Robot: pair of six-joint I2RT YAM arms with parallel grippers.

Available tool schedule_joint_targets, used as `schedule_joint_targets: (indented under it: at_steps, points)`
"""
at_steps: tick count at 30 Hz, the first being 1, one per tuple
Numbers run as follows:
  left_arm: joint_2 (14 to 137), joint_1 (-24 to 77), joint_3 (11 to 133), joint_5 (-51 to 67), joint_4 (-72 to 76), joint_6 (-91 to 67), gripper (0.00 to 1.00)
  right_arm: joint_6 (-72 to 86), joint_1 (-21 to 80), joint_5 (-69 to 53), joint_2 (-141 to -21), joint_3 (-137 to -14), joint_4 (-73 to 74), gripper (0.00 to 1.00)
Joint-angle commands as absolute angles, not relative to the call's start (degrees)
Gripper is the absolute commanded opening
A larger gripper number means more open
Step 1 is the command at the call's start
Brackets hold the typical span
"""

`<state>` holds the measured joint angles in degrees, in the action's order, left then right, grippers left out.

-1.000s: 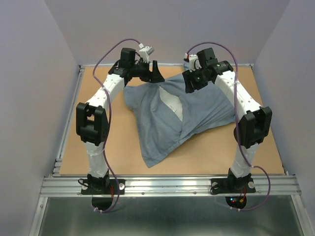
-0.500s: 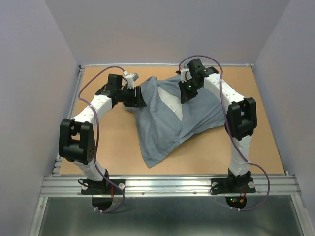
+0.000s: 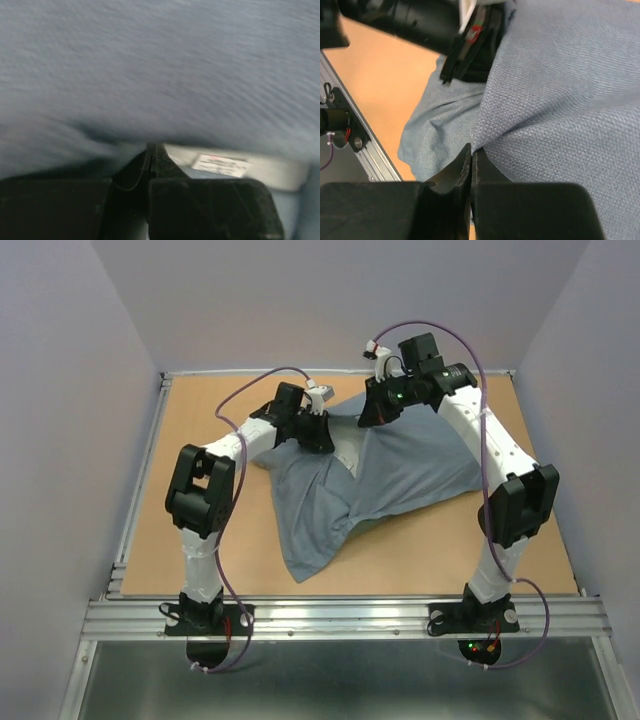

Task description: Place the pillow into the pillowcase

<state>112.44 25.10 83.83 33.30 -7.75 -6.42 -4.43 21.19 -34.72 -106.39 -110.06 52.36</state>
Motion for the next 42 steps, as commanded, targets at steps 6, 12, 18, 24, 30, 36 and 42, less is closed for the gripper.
schedule_joint_targets:
  at_steps: [6,12,18,24,30,36,42]
  points:
    - [106.2,7.1,93.2,24.2,-12.8,9.2,0.5,-0.2,24.4,-37.1,-119.0,-107.2,43.9,0.01]
    - [89.5,6.9,79.3,28.6,-21.6,29.5,0.99,4.2,24.6,-34.0,-122.7,-114.0,41.2,0.07]
    - [84.4,7.2,64.9,28.7,-31.7,40.5,0.99,3.7,23.3,-19.4,-127.1,-119.2,40.7,0.07]
    - [82.7,7.5,61.7,28.0,-29.4,36.2,0.98,14.7,14.1,-11.3,-137.5,-129.1,35.0,0.01]
    - [78.5,11.2,59.3,26.5,-32.0,42.0,0.99,19.5,9.9,-12.8,-133.3,-126.1,29.8,0.01]
    - [75.7,22.2,52.4,19.5,-24.1,40.2,0.99,17.2,16.3,-29.0,-125.8,-111.7,26.2,0.48]
    - [76.6,30.8,44.7,6.9,-4.4,38.4,0.99,4.3,14.2,-23.0,-110.7,-101.4,32.2,1.0]
